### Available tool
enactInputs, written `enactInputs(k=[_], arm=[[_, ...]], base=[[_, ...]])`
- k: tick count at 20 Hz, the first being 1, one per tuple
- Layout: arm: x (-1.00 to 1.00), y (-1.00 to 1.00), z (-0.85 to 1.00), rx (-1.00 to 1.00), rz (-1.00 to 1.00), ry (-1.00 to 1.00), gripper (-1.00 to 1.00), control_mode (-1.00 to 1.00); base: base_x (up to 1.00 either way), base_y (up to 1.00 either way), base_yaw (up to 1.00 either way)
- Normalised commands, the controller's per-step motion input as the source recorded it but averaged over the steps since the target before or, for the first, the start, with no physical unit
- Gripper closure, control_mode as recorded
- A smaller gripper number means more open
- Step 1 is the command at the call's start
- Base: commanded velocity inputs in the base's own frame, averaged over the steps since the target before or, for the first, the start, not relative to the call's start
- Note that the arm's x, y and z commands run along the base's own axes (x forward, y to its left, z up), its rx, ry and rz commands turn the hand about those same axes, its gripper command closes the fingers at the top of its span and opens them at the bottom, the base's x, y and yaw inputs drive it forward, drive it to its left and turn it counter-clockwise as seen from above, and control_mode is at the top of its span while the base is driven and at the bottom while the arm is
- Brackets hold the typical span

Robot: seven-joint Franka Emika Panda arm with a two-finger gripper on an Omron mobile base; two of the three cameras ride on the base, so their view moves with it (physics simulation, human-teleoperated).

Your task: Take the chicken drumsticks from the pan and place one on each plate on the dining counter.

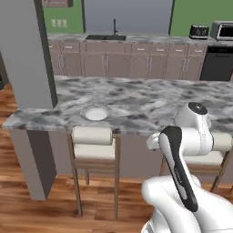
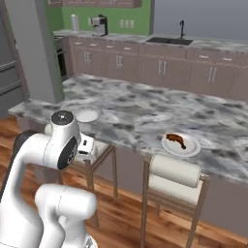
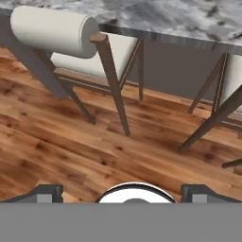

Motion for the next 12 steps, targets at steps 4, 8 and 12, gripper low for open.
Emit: enactInputs(k=[4, 8, 12], arm=[[0.00, 0.00, 0.00, 0.00, 0.00, 0.00, -1.00, 1.00], [0.00, 0.00, 0.00, 0.00, 0.00, 0.00, -1.00, 1.00], [0.00, 0.00, 0.00, 0.00, 0.00, 0.00, -1.00, 1.00]], base=[[0.23, 1.00, 0.00], [0.22, 1.00, 0.00], [0.21, 1.00, 0.00]])
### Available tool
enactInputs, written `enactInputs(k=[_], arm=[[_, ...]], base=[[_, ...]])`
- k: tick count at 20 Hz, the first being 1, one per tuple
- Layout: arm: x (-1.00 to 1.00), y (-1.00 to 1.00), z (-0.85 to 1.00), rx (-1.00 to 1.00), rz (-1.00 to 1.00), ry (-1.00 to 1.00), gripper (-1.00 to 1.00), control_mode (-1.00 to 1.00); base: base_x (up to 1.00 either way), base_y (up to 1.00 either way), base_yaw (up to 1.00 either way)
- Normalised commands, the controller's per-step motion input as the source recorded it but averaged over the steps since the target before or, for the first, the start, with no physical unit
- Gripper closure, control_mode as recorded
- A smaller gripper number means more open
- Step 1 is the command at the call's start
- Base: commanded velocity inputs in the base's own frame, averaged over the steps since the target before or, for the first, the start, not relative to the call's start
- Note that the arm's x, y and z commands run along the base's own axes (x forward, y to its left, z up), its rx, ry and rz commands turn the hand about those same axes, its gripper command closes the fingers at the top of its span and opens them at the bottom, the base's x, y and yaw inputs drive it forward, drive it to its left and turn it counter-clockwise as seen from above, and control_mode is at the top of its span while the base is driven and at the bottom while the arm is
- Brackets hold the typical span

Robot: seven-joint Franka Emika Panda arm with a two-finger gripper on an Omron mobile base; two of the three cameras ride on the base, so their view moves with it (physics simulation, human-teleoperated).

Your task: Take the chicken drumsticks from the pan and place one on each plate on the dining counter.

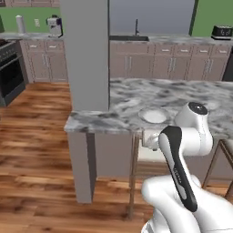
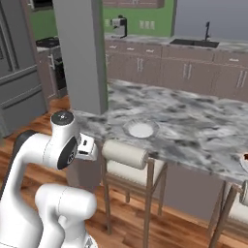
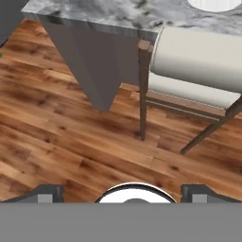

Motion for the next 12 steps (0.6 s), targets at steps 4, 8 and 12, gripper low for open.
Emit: enactInputs(k=[4, 8, 12], arm=[[0.00, 0.00, 0.00, 0.00, 0.00, 0.00, -1.00, 1.00], [0.00, 0.00, 0.00, 0.00, 0.00, 0.00, -1.00, 1.00], [0.00, 0.00, 0.00, 0.00, 0.00, 0.00, -1.00, 1.00]], base=[[0.21, 1.00, 0.00], [0.23, 1.00, 0.00], [0.31, 1.00, -0.03]])
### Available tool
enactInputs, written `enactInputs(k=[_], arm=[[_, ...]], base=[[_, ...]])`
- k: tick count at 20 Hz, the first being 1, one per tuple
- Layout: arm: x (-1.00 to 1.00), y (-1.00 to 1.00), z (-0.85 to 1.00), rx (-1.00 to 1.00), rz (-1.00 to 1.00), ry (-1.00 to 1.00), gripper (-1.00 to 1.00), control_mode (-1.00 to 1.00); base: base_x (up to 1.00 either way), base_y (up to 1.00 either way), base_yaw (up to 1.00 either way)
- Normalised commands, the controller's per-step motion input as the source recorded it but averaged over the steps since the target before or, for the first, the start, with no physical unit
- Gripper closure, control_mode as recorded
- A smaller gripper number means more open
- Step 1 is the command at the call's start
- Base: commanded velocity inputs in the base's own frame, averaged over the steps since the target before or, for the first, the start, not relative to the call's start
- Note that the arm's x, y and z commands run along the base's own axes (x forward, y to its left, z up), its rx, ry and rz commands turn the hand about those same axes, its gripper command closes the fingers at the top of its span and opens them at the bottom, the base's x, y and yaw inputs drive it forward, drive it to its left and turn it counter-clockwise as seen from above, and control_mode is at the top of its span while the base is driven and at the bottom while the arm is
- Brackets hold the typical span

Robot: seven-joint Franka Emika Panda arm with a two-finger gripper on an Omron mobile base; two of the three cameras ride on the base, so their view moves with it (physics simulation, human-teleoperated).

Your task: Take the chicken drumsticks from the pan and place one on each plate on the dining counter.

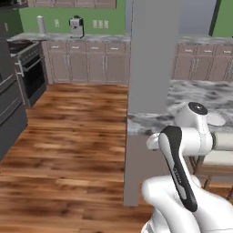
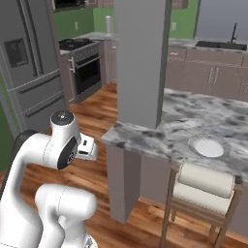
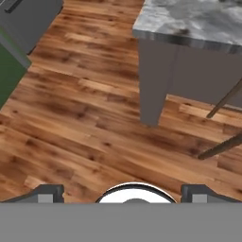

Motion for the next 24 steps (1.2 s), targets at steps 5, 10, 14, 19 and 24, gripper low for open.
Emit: enactInputs(k=[5, 10, 14, 19, 24], arm=[[0.00, 0.00, 0.00, 0.00, 0.00, 0.00, -1.00, 1.00], [0.00, 0.00, 0.00, 0.00, 0.00, 0.00, -1.00, 1.00], [0.00, 0.00, 0.00, 0.00, 0.00, 0.00, -1.00, 1.00], [0.00, 0.00, 0.00, 0.00, 0.00, 0.00, -1.00, 1.00], [0.00, 0.00, 0.00, 0.00, 0.00, 0.00, -1.00, 1.00]], base=[[0.52, 1.00, -0.12], [0.70, 0.97, -0.18], [0.81, 0.84, -0.25], [0.90, 0.77, -0.24], [0.95, 0.76, -0.20]])
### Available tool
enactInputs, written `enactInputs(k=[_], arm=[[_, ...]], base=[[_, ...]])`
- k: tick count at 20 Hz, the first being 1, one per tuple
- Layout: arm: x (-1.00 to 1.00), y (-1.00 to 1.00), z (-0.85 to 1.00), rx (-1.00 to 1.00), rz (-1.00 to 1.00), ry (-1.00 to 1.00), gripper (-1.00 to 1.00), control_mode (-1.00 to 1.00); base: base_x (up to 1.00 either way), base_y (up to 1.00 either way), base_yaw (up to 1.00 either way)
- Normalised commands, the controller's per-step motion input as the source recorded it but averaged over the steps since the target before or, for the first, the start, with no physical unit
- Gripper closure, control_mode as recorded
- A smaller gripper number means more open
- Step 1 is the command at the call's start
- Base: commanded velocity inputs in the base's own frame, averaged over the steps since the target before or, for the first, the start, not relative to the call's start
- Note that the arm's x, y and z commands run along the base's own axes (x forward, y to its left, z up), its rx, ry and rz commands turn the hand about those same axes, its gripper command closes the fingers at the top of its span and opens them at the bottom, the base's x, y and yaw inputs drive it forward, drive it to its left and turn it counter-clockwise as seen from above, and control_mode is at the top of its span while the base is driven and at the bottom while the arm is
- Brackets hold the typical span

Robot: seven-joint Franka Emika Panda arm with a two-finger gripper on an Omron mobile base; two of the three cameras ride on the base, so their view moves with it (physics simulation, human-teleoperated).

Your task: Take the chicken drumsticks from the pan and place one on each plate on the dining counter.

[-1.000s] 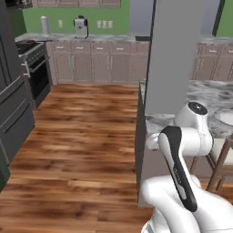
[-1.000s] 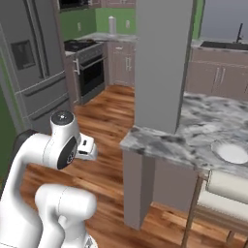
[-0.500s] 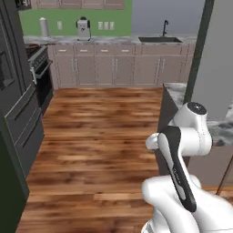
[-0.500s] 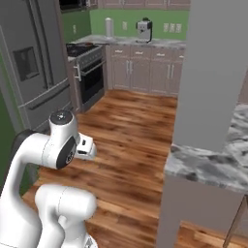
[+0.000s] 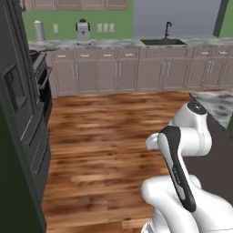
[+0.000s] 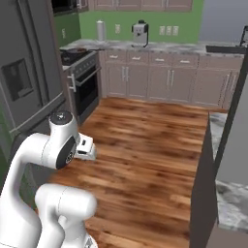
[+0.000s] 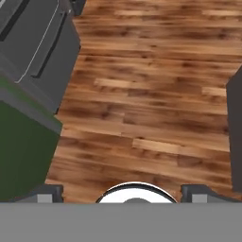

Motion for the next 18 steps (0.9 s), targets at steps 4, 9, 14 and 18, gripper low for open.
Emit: enactInputs(k=[4, 9, 14, 18], arm=[[0.00, 0.00, 0.00, 0.00, 0.00, 0.00, -1.00, 1.00], [0.00, 0.00, 0.00, 0.00, 0.00, 0.00, -1.00, 1.00], [0.00, 0.00, 0.00, 0.00, 0.00, 0.00, -1.00, 1.00], [0.00, 0.00, 0.00, 0.00, 0.00, 0.00, -1.00, 1.00]], base=[[1.00, 0.69, -0.18], [1.00, 0.51, -0.13], [1.00, 0.36, -0.05], [1.00, 0.27, 0.00]])
